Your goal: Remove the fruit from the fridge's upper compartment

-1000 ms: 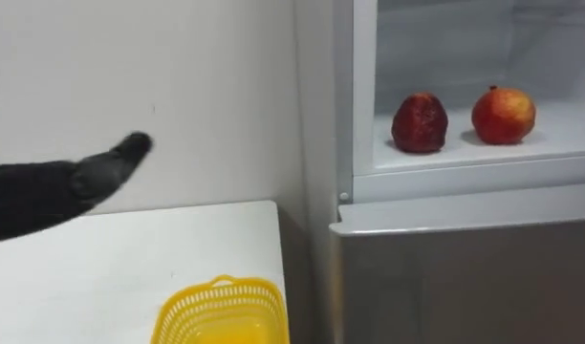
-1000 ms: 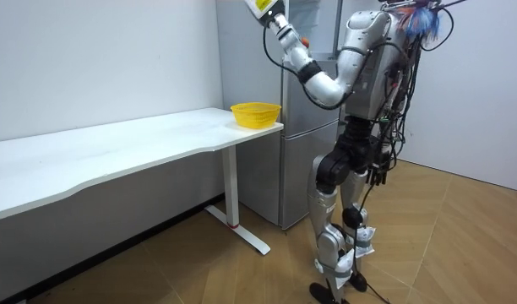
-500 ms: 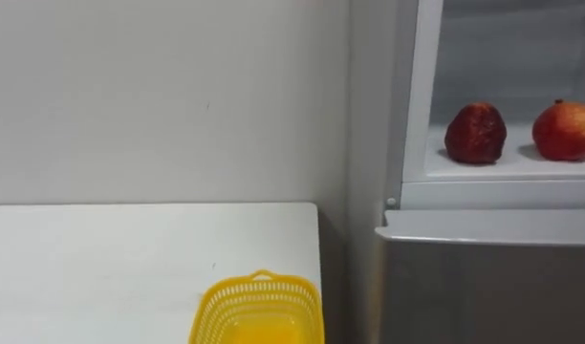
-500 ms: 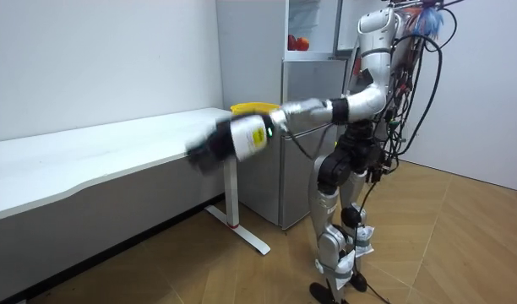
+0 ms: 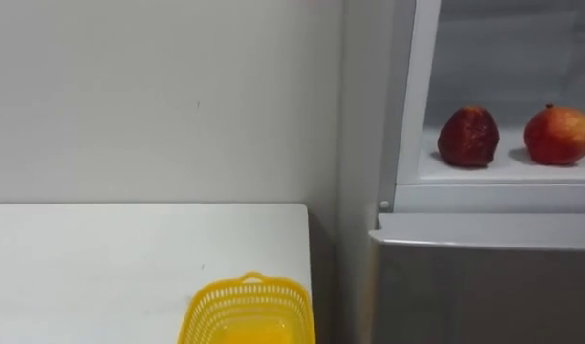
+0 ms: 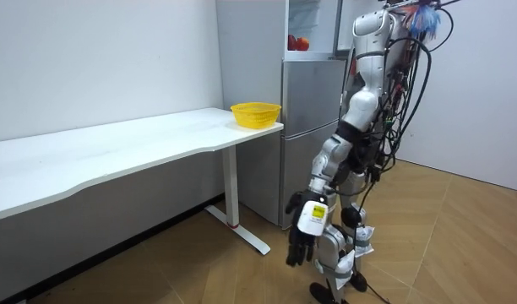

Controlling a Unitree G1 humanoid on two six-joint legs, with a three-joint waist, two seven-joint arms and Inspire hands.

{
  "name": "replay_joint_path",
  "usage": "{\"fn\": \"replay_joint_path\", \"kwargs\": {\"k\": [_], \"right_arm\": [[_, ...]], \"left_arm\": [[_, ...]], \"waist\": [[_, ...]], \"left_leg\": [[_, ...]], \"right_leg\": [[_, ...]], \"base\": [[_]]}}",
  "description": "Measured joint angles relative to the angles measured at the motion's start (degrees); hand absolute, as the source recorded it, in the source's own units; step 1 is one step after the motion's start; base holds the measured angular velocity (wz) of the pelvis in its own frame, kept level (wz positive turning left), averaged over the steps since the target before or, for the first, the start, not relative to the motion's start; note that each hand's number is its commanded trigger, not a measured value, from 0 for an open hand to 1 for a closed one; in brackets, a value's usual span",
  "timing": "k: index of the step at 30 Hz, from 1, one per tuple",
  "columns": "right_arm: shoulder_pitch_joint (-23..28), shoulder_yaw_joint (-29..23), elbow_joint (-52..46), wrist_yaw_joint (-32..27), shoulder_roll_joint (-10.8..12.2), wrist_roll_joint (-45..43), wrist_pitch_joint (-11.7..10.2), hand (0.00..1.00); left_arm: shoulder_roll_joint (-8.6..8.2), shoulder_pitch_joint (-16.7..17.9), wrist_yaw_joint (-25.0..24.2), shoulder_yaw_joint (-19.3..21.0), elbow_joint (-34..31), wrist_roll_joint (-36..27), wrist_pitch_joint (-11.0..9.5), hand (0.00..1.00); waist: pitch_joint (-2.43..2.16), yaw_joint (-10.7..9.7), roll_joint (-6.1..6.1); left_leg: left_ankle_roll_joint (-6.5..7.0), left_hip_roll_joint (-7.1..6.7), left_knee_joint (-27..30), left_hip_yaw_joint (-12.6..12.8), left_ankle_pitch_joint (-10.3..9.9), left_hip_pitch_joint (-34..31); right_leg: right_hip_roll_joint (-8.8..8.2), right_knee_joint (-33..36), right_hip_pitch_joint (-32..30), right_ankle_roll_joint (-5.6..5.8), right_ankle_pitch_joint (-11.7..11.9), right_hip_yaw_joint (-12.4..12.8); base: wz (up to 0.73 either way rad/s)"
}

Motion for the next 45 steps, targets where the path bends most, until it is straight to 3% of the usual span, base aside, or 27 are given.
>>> {"fn": "replay_joint_path", "kwargs": {"k": [4, 10, 12, 15, 20, 28, 34, 43, 45], "right_arm": [[-0.4, 0.0, 0.1, 0.4, 0.0, -0.1, 0.0, 0.00], [-0.5, 1.6, 1.1, 1.4, 0.2, -0.1, 0.8, 0.00], [-0.7, 2.6, 1.1, 1.6, 0.4, -0.4, 1.6, 0.00], [-0.9, 4.5, 0.9, 1.6, 1.0, -0.4, 2.3, 0.00], [-1.1, 5.0, 0.3, 1.7, 2.0, -0.4, 2.0, 0.00], [-2.4, 5.7, 0.1, 1.7, 2.1, -0.4, 1.8, 0.00], [-3.3, 6.2, -0.3, 0.6, 2.1, -0.2, 0.4, 0.00], [-3.0, 3.3, -6.9, -7.9, 2.2, 0.5, -3.1, 0.00], [-2.5, 1.9, -12.3, -9.7, 2.4, 1.1, -3.4, 0.00]], "left_arm": [[0.02, 0.0, -2.7, -2.4, 2.9, 6.4, 1.5, 0.00], [0.03, -1.1, -7.6, -9.9, 4.1, 29.6, 3.8, 0.00], [0.07, -2.1, -9.4, -14.5, 3.8, 40.7, 5.4, 0.00], [0.09, -4.8, -11.4, -18.1, 3.7, 45.8, 5.8, 0.00], [0.10, -8.1, -15.0, -21.1, 3.5, 46.7, 4.7, 0.00], [0.90, -7.7, -17.8, -22.2, 1.7, 46.7, 4.5, 0.00], [1.53, -6.6, -19.0, -22.3, 1.8, 46.7, 4.5, 0.00], [1.48, -6.7, -19.3, -22.3, 1.8, 46.7, 3.8, 0.00], [1.38, -6.4, -19.3, -22.3, 1.5, 46.7, 3.1, 0.00]], "waist": [[0.05, -1.1, 0.03], [0.06, -3.1, -0.11], [0.11, -4.7, -0.36], [0.21, -6.0, -0.88], [0.65, -6.2, -1.72], [0.82, -6.6, -1.98], [0.79, -7.2, -2.04], [0.71, -7.5, -1.85], [0.64, -7.5, -1.74]], "left_leg": [[-0.01, 0.02, -0.3, 0.0, 0.0, -0.1], [-0.01, 0.05, -0.3, 0.0, 0.0, 0.1], [-0.01, 0.04, -0.2, -0.1, 0.0, 0.0], [-0.01, 0.05, -0.1, 0.2, 0.0, 0.0], [0.02, 0.08, -0.6, 1.1, 0.0, 0.5], [0.06, -0.03, -1.1, 1.5, 0.0, 0.5], [0.06, -0.01, -1.1, 1.7, 0.0, 0.5], [0.06, 0.05, -1.0, 3.2, 0.0, -0.3], [0.07, 0.06, -1.0, 3.7, 0.0, -0.6]], "right_leg": [[0.02, 0.0, 0.0, 0.03, -0.1, 0.0], [0.07, 0.0, 0.2, 0.02, -0.1, 0.2], [0.04, 0.0, 0.1, 0.03, -0.1, 0.1], [0.07, 0.0, 0.2, 0.02, -0.1, 0.2], [0.20, 0.0, 0.1, 0.07, 0.0, 1.0], [0.38, -0.2, -0.3, 0.18, 0.0, 1.8], [0.39, -1.0, 0.1, 0.28, 0.0, 2.3], [0.49, -0.8, -1.5, 0.50, 0.0, 3.4], [0.50, -0.5, -2.0, 0.51, 0.0, 3.7]], "base": [[0.01], [0.00], [0.00], [0.00], [-0.10], [-0.04], [-0.02], [-0.05], [-0.07]]}}
